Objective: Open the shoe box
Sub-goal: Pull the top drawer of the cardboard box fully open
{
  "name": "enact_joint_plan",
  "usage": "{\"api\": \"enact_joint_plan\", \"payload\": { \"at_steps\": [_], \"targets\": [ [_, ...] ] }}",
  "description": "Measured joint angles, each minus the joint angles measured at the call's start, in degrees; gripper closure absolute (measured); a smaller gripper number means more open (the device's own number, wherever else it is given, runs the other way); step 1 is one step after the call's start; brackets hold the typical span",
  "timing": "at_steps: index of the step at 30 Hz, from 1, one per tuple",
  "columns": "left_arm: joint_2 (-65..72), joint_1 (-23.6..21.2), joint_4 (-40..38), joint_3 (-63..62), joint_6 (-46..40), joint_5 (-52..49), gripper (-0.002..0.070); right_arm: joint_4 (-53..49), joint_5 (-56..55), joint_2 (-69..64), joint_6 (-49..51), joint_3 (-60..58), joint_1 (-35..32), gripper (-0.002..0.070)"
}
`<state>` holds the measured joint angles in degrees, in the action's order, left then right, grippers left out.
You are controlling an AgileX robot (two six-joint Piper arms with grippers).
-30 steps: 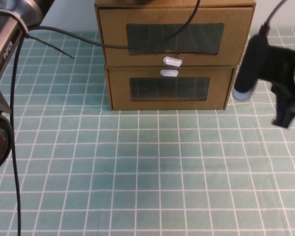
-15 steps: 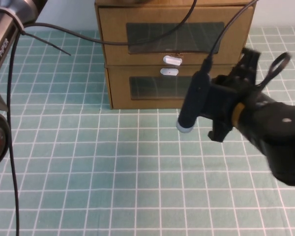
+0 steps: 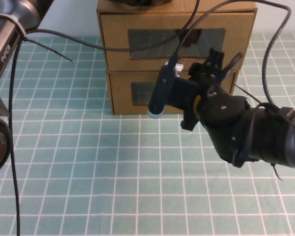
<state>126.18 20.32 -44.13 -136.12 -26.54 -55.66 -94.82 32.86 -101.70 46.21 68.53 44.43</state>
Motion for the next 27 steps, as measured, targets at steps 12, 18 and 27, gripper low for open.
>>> {"api": "enact_joint_plan", "payload": {
  "at_steps": [12, 18, 27],
  "targets": [
    [0.0, 0.0, 0.1, 0.0, -0.3, 0.1, 0.0680, -0.1, -0.2, -6.1, -2.2, 6.8, 0.0, 0.0342],
    [0.0, 0.0, 0.1, 0.0, -0.3, 0.1, 0.0680, -0.1, -0.2, -9.0, -2.3, 10.2, 0.0, 0.0342],
    [-0.1, 0.0, 0.1, 0.0, -0.3, 0.3, 0.0680, -0.2, -0.2, -12.1, -2.4, 13.8, -0.9, 0.0342]
  ]
}}
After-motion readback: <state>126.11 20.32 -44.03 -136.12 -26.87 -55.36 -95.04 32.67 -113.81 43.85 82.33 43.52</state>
